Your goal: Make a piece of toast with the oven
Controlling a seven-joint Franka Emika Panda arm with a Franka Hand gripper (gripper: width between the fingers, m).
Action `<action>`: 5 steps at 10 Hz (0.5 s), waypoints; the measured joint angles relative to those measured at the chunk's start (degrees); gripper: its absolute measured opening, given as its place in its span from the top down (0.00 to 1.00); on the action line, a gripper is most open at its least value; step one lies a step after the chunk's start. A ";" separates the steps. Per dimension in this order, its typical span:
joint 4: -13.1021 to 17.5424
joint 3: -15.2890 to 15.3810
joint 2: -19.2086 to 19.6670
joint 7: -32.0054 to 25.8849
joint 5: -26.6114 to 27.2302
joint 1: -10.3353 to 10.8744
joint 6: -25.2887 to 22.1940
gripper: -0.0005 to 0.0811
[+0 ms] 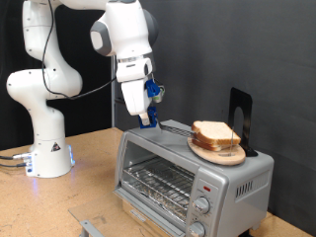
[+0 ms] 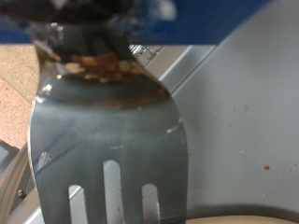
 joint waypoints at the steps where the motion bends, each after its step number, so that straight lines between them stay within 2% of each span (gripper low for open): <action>1: -0.43 -0.42 -0.89 -0.91 0.30 0.00 -0.20 0.50; 5: -2.78 -1.35 -3.68 -1.86 0.52 0.00 -1.44 0.50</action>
